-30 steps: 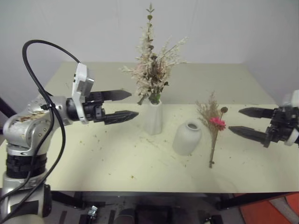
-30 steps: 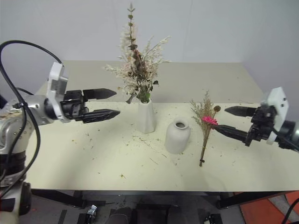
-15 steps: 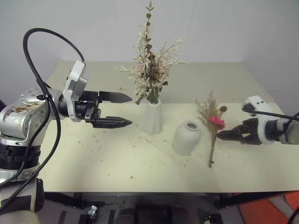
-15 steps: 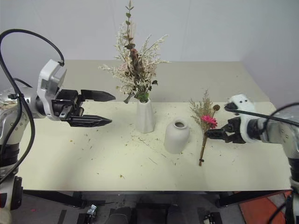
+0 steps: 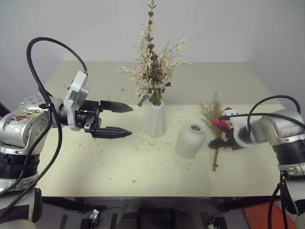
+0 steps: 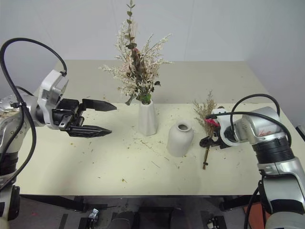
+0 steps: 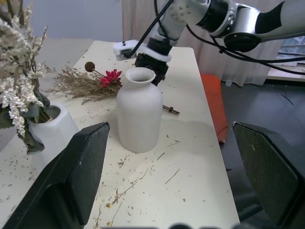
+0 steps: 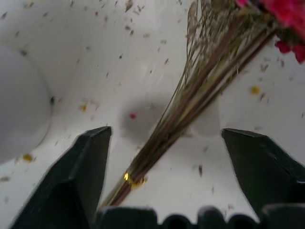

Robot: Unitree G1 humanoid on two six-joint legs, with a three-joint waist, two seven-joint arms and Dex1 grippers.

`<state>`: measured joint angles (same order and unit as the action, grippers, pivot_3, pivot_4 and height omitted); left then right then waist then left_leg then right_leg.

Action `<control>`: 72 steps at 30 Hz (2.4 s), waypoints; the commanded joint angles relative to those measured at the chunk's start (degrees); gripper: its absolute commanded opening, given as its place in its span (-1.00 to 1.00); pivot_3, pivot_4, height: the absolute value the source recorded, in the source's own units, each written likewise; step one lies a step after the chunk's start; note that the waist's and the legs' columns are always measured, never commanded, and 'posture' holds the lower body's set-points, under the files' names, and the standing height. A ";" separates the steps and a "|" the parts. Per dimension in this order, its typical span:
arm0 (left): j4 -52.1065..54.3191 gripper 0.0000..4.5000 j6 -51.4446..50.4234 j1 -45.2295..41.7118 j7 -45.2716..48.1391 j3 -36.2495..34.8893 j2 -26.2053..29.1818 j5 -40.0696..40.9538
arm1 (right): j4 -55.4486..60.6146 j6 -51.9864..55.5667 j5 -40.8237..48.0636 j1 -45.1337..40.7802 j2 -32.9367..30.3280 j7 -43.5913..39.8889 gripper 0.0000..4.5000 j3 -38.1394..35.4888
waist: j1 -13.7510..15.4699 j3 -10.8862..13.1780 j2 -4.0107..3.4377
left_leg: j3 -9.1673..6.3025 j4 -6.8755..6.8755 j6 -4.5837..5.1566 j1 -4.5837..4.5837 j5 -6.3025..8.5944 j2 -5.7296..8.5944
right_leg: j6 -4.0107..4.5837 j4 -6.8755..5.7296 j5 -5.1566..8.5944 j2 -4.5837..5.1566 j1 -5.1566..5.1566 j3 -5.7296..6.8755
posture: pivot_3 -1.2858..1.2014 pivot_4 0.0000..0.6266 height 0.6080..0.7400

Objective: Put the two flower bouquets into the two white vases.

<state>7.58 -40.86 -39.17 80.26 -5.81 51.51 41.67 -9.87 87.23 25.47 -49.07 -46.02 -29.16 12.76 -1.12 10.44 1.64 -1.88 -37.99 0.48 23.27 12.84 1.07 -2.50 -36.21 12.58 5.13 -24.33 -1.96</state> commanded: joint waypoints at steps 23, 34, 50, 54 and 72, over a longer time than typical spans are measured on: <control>2.93 1.00 -1.89 3.54 -1.45 -5.93 4.70 4.85 | 7.16 -35.38 -3.72 1.75 12.92 13.83 -0.99 -39.49 | -0.18 0.00 0.00 | 0.08 0.02 0.01 -0.04 0.00 -0.02 | 0.00 0.00 -0.06 -0.03 0.01 -0.09 | 0.03 -0.52 1.00; 3.22 1.00 -2.29 4.28 -1.63 -6.93 5.70 5.34 | 24.09 -35.18 23.24 7.20 15.15 -2.52 -0.99 -45.67 | -1.06 0.00 -0.01 | 0.09 0.02 0.01 -0.16 -0.01 -0.07 | 0.00 -0.03 -0.10 -0.07 0.10 -0.12 | 0.03 -0.52 1.00; 3.34 1.00 -2.10 3.96 -2.20 -6.22 6.59 5.78 | 32.21 -39.01 30.69 14.48 18.65 -1.92 -0.99 -34.56 | -1.30 0.00 -0.01 | 0.09 0.01 0.01 -0.18 -0.01 -0.07 | 0.00 -0.07 -0.10 -0.06 0.07 -0.17 | 0.03 -0.52 1.00; 3.69 1.00 -2.20 4.16 -2.35 -6.31 6.70 5.89 | 31.56 -41.24 28.33 17.04 17.96 -3.27 -0.99 -32.09 | -1.27 0.00 -0.01 | 0.10 0.02 0.01 -0.18 -0.01 -0.07 | 0.00 -0.07 -0.10 -0.07 0.07 -0.16 | 0.03 -0.52 1.00; 3.67 1.00 -2.36 3.98 -2.63 -6.04 6.98 6.15 | 35.31 -53.82 18.05 29.57 17.37 -8.60 0.32 -25.45 | -1.23 0.00 -0.01 | 0.11 0.01 0.01 -0.22 -0.01 -0.07 | 0.00 -0.11 -0.10 -0.09 0.07 -0.19 | 0.03 -0.52 1.00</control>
<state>10.46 -43.58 -34.49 77.44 -10.47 57.48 47.29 22.70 35.97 43.74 -19.57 -28.09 -36.98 -12.04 -2.35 10.44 1.63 -1.76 -37.98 0.49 23.05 12.84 0.99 -2.50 -36.30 12.48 5.04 -24.26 -2.15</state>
